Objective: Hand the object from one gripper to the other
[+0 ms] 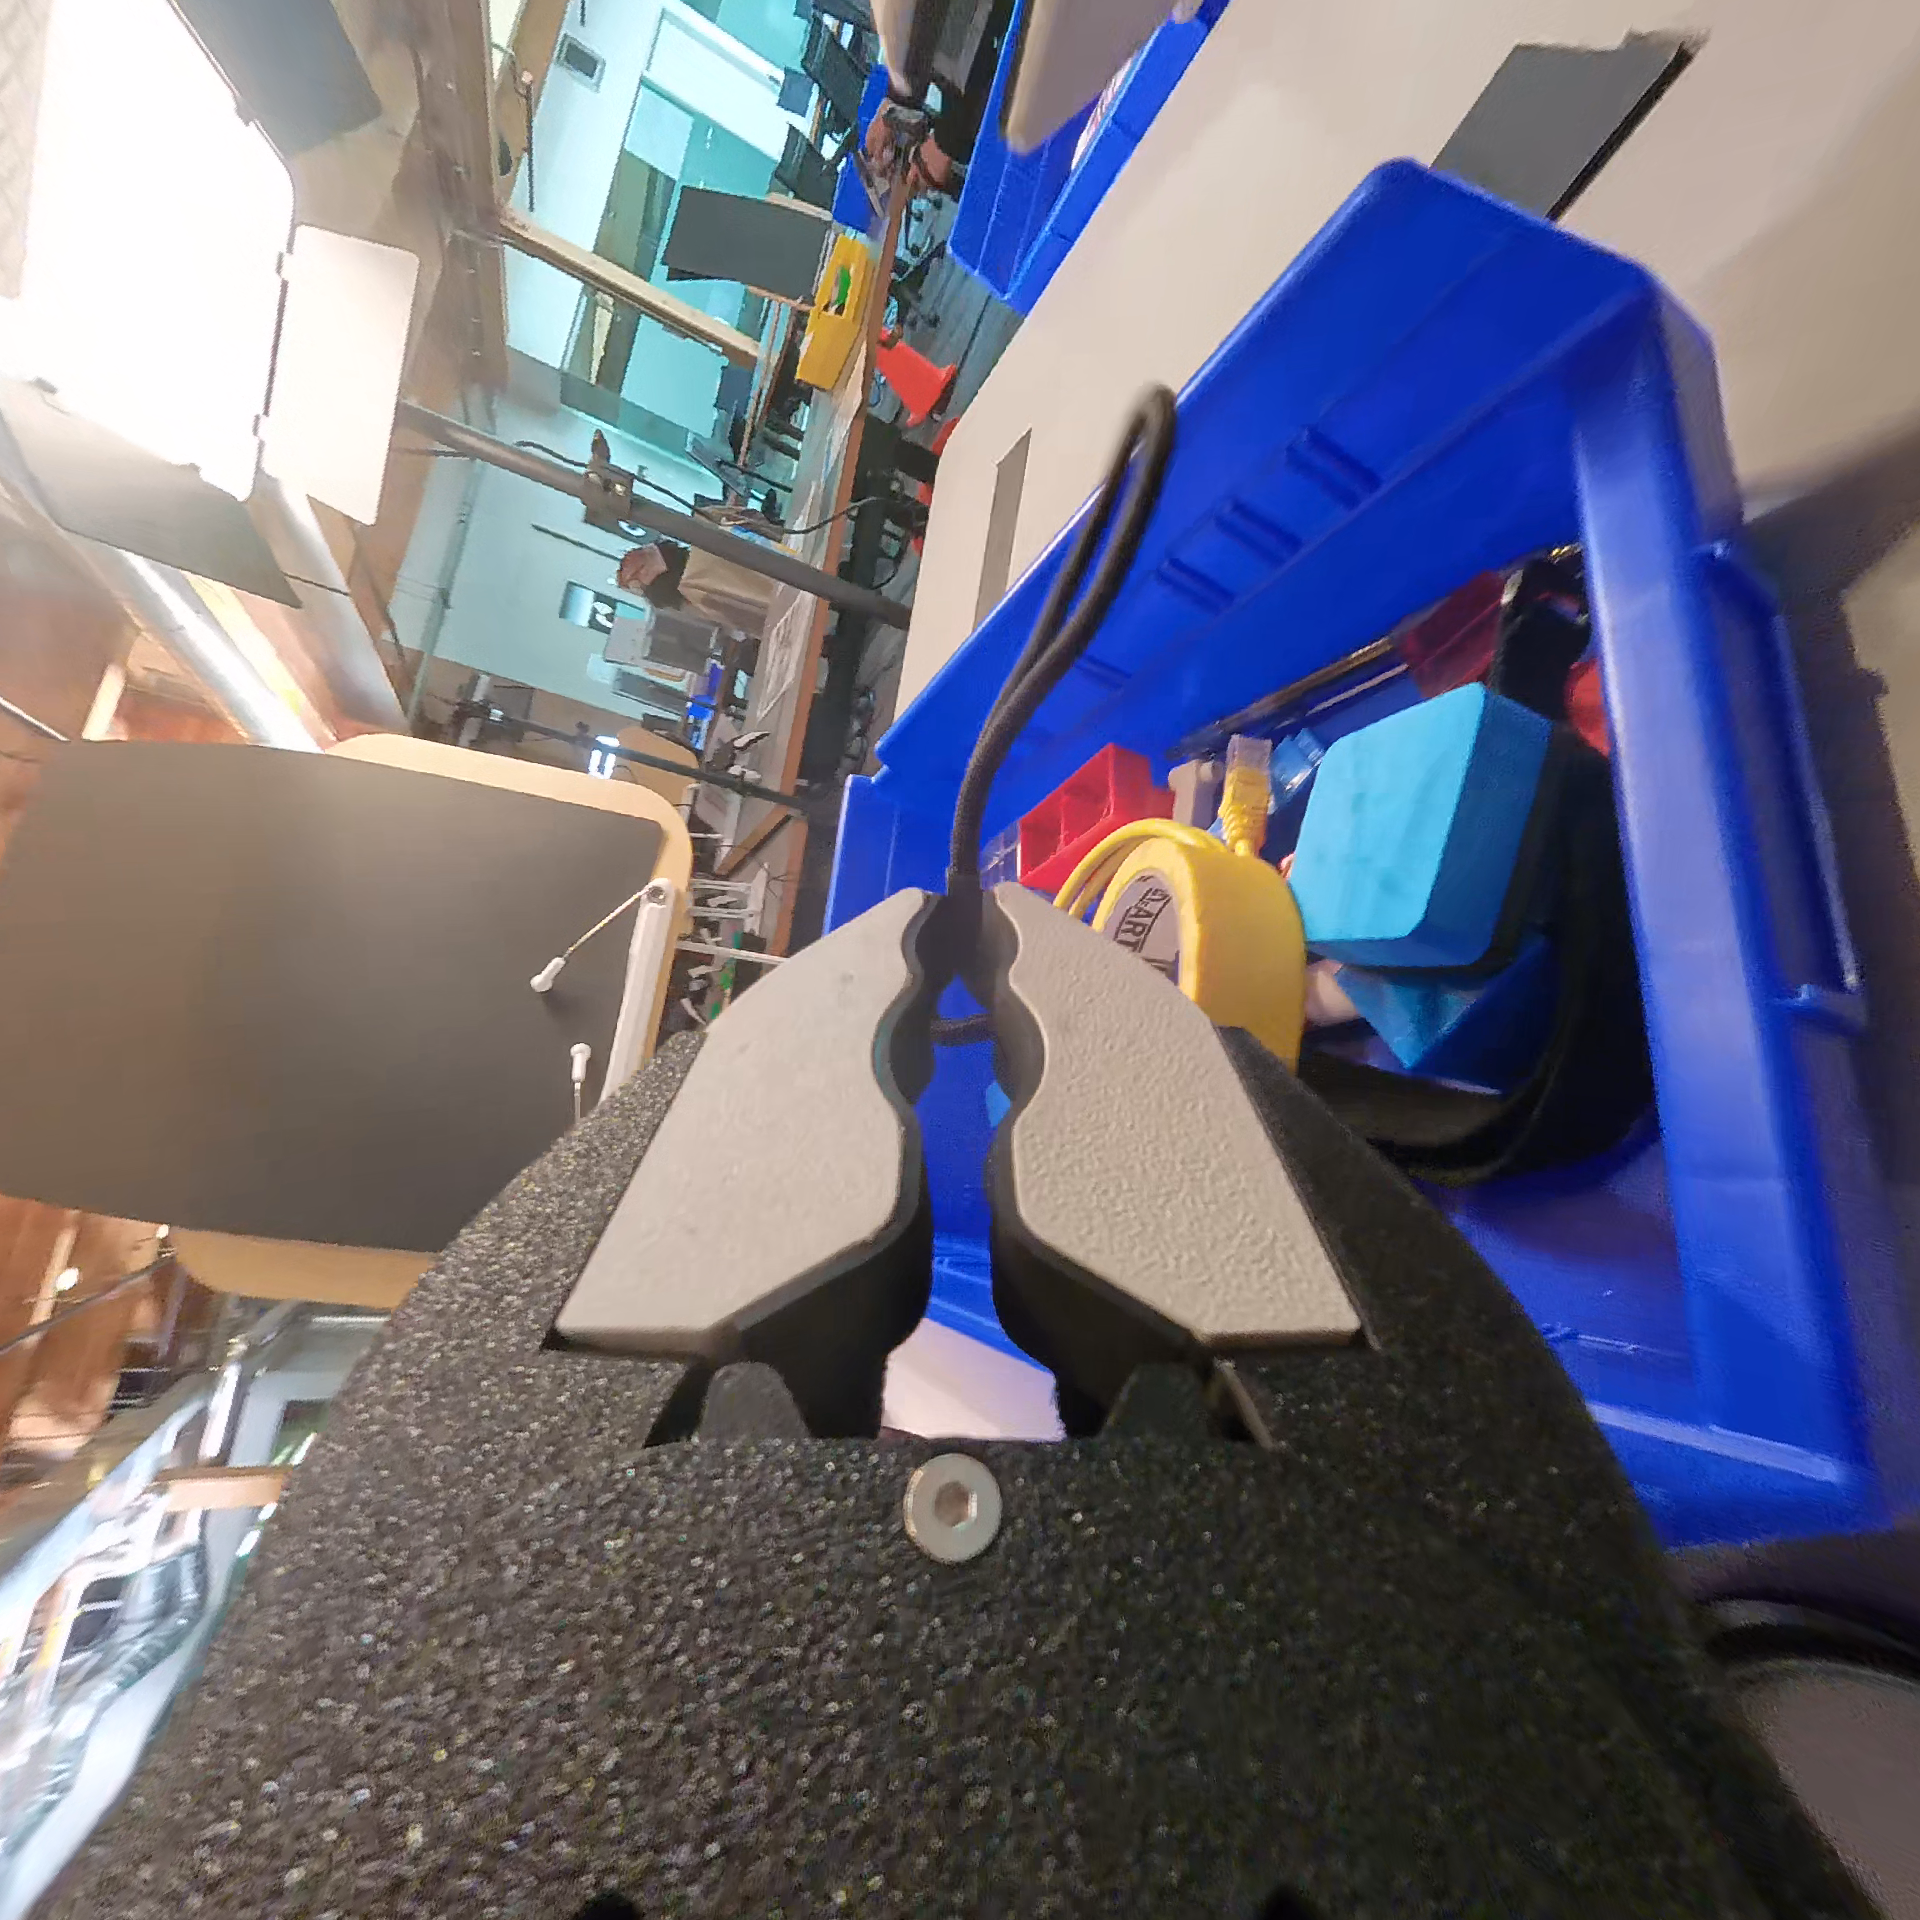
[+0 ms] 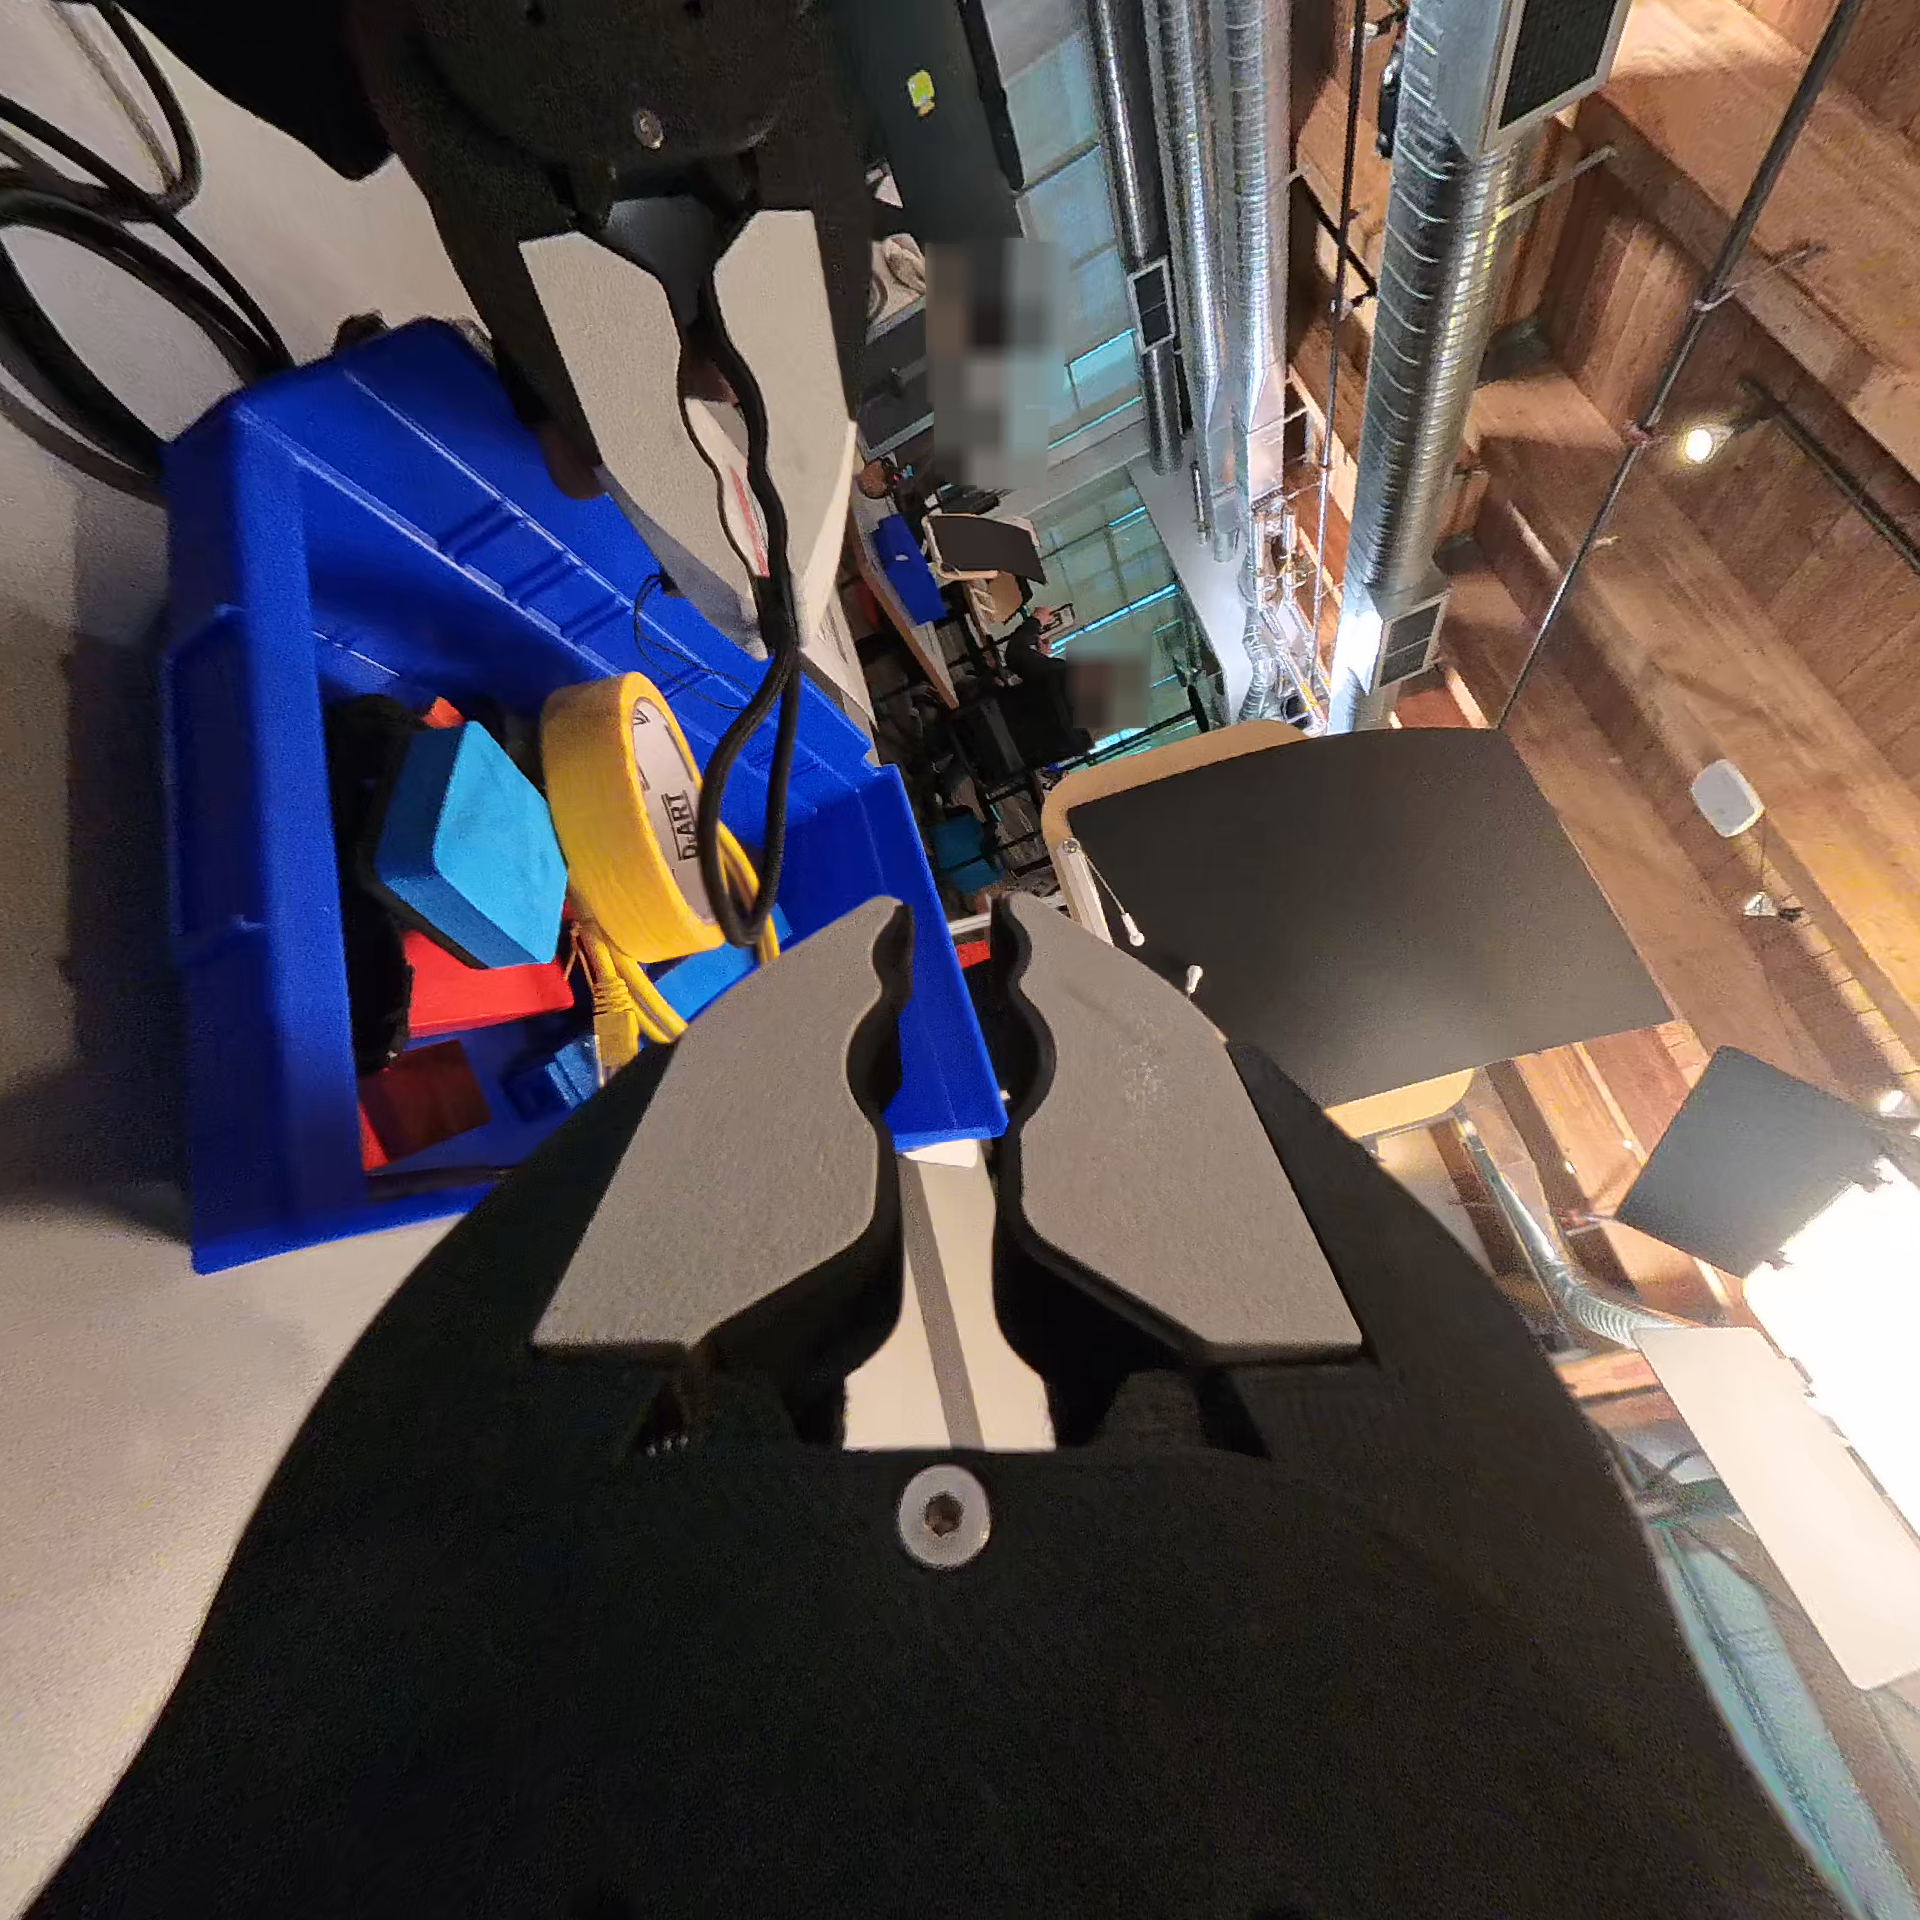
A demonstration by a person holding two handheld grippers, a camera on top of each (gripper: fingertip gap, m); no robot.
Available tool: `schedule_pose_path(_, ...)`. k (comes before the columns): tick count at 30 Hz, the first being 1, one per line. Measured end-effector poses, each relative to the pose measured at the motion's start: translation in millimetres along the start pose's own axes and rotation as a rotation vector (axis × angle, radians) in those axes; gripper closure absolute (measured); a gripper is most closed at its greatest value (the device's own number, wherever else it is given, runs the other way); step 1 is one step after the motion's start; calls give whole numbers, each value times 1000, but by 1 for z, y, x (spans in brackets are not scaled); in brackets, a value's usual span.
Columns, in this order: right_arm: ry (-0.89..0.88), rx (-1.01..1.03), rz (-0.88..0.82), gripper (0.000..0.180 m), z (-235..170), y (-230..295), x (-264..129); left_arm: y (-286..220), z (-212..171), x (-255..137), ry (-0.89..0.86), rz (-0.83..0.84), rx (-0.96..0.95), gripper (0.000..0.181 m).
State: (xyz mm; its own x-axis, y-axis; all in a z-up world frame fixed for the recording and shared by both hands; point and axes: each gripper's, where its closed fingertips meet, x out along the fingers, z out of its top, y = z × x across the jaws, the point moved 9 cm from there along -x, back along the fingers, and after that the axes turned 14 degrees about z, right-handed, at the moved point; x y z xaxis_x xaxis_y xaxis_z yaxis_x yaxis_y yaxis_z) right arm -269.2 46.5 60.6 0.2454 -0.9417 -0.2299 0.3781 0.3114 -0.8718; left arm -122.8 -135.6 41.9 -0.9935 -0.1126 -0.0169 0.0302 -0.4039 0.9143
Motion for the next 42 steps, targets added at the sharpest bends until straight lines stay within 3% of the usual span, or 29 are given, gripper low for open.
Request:
schedule_pose_path(6,-66,191,77,168,9,-10,2,-1,3,-7,-96,63,117,175)
schedule_pose_path(11,-39,412,317,157,20,-12,23,-6,10,-11,-150,142,257,175)
schedule_pose_path(21,83,472,579,156,15,-4,49,-19,27,-14,-255,165,368,175)
schedule_pose_path(24,81,460,565,179,14,2,53,-21,27,-13,-254,165,370,175)
schedule_pose_path(29,32,500,546,178,10,3,44,-17,22,-14,-240,192,371,175)
schedule_pose_path(35,-62,565,549,163,12,-5,35,-22,26,-12,-259,194,391,175)
schedule_pose_path(38,-10,527,577,160,14,3,43,-24,30,-13,-280,205,394,176)
schedule_pose_path(42,39,504,556,176,13,10,51,-26,32,-12,-290,210,401,175)
